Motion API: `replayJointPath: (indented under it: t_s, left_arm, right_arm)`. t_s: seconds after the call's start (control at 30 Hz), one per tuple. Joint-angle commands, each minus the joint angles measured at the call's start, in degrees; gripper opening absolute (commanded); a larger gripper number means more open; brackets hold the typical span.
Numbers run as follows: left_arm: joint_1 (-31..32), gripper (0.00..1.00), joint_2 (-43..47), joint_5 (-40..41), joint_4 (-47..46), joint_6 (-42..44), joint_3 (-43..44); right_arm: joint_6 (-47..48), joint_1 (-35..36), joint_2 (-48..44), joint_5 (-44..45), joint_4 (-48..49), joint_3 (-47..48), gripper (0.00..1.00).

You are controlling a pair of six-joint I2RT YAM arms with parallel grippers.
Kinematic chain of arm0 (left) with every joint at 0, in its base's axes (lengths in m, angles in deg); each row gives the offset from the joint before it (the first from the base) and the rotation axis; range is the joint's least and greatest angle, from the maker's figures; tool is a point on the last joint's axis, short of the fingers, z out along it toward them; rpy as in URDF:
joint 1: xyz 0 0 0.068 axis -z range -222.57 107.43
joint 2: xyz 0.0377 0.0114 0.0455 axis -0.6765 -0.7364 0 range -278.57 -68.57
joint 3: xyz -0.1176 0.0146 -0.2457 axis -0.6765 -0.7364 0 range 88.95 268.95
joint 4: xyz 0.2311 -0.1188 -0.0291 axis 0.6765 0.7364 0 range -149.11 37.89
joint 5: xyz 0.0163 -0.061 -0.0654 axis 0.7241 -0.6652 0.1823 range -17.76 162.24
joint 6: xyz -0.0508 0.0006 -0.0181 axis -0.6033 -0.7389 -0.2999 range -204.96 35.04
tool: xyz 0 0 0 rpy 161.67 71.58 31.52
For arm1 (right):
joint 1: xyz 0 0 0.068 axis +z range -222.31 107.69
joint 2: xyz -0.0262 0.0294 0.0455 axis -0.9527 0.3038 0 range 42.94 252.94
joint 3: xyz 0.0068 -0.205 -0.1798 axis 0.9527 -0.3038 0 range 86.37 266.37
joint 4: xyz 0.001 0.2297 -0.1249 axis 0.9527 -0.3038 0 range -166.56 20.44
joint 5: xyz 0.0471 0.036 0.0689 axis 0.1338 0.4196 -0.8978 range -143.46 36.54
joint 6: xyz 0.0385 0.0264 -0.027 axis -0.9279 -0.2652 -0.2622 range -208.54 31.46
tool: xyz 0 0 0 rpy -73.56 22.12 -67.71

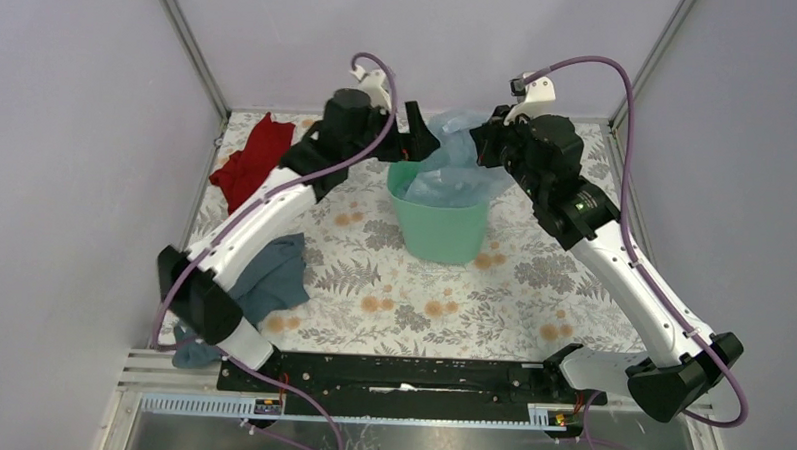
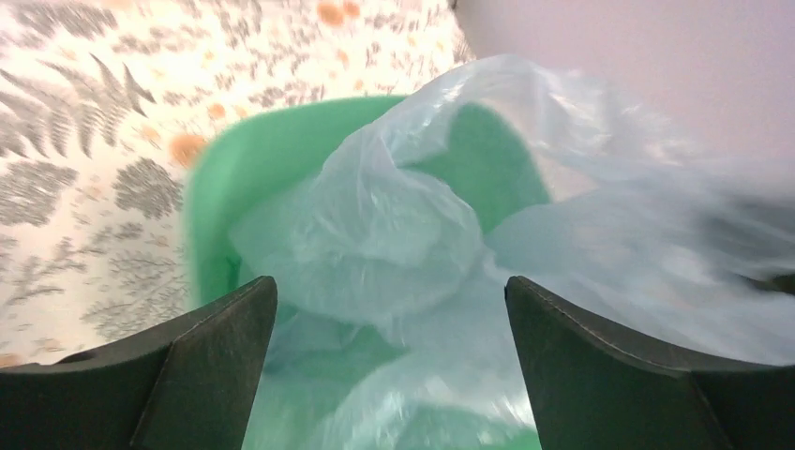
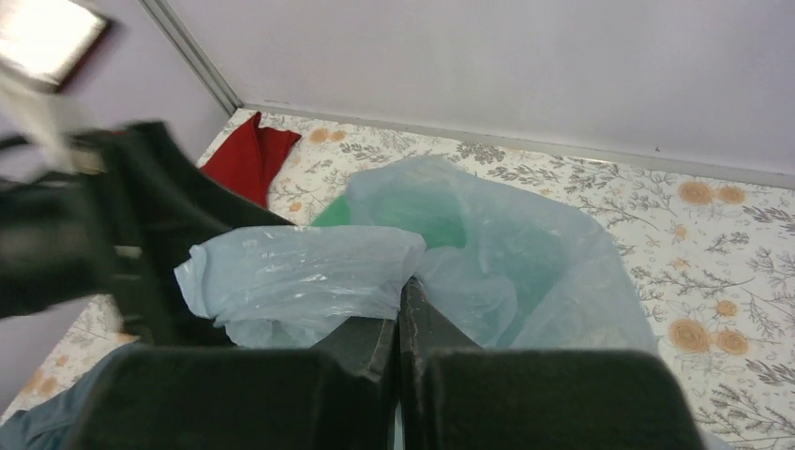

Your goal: Put the trash bags into the trash bin

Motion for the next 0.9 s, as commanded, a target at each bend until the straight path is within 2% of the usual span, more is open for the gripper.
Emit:
replayJointPath:
  t_s: [0.0,0.1,0.23,0.4,0.6,0.7,0.73,0.87]
  left_arm:
    - [-0.3,0.98,10.2,2.2,4.0,5.3,3.3]
    - [-0.3,0.98,13.0,2.3,5.2,4.9,0.9]
    - [-0.3,0.97,15.7,9.4,6.3,6.1,-3.1]
    - [0.2,0.84,12.8,13.3,8.6,7.2,-5.1]
    - [3.2,0.74,9.5,17.4,8.5,7.8,-6.5]
    - [5.3,0.63,7.8,19.2,9.3,7.7,-6.9]
    - [5.9,0.57,7.6,19.2,9.3,7.4,-7.1]
    - [8.9,0.17,9.6,23.4,10.3,5.0,-8.9]
  right_arm:
    - [-2.6,-0.2,-1.1,0.7,2.6,0.1,0.00]
    - [-2.7,-0.2,-0.7,0.6,1.9,-0.1,0.00]
    - [-3.5,-0.3,-0.2,-0.9,0.4,0.9,0.00]
    - [-4.9,-0.2,-0.4,-3.5,0.5,1.7,0.00]
    - [-5.3,-0.2,-0.9,-4.0,0.1,1.2,0.00]
    - [-5.5,-0.3,-1.0,-4.3,0.0,1.2,0.00]
    - [-5.5,-0.3,-1.0,-4.4,0.0,1.2,0.00]
    - [-7.1,-0.2,-0.9,-5.5,0.1,0.7,0.00]
